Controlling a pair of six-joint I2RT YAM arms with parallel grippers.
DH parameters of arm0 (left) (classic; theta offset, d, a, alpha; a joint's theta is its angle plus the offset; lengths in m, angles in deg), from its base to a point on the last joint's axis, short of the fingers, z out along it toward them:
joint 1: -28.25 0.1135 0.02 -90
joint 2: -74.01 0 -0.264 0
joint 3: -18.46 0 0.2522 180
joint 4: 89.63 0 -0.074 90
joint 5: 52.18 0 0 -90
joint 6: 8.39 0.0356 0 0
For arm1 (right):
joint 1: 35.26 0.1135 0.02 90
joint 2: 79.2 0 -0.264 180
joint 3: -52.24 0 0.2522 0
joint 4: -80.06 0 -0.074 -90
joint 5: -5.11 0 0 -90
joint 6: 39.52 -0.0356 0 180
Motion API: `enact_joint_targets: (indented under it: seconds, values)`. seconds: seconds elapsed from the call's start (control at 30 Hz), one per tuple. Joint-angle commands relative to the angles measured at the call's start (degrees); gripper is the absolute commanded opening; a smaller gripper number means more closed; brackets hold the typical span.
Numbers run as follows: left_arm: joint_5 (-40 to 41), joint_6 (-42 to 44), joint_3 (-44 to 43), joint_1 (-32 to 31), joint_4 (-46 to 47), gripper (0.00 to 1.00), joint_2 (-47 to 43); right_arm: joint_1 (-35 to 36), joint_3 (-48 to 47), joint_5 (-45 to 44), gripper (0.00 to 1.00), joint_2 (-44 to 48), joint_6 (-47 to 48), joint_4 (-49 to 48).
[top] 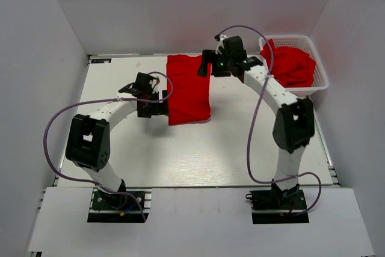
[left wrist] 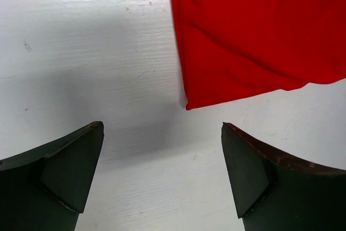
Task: Fold and stack the t-shirts
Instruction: Grab one side of the 2/3 rectangular tshirt with both arms
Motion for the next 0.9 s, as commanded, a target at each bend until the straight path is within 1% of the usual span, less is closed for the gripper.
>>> enact_joint_targets:
  seconds: [0.0, 0.1, 0.23, 0.33, 0.6, 0.77, 0.8, 0.87]
  values:
    - [-1.74, 1.23, 0.15, -1.19, 2.87, 1.00, 0.14, 0.74, 12.83, -7.06, 0.90, 6.98, 0.24, 2.41]
    - [-1.74, 1.23, -0.38, -2.43, 3.39, 1.00, 1.99, 1.71, 20.69, -9.79, 0.90, 10.51, -1.07, 2.93]
    - [0.01, 0.71, -0.38, -3.57, 3.40, 1.00, 3.39, 3.20, 25.45, -9.79, 0.90, 10.71, -2.66, 4.08]
    - [2.03, 0.71, 1.03, -4.80, 4.62, 1.00, 4.01, 4.52, 25.64, -10.23, 0.90, 9.21, -4.94, 4.61]
    - [3.27, -1.05, 2.17, -5.95, 7.35, 1.00, 5.06, 5.58, 24.86, -8.56, 0.90, 5.00, -7.93, 1.09]
    - [4.41, -1.05, 1.47, -5.95, 7.97, 0.99, 7.17, 5.75, 23.35, -9.35, 0.83, 2.71, -8.55, 1.88]
    - [4.41, -1.05, 1.47, -5.95, 7.97, 0.99, 7.17, 5.93, 23.35, -9.61, 0.83, 2.36, -8.72, 1.80]
    - [3.80, -1.05, 1.47, -5.95, 9.63, 0.95, 7.17, 5.75, 23.53, -9.71, 0.83, 2.18, -8.90, 1.01]
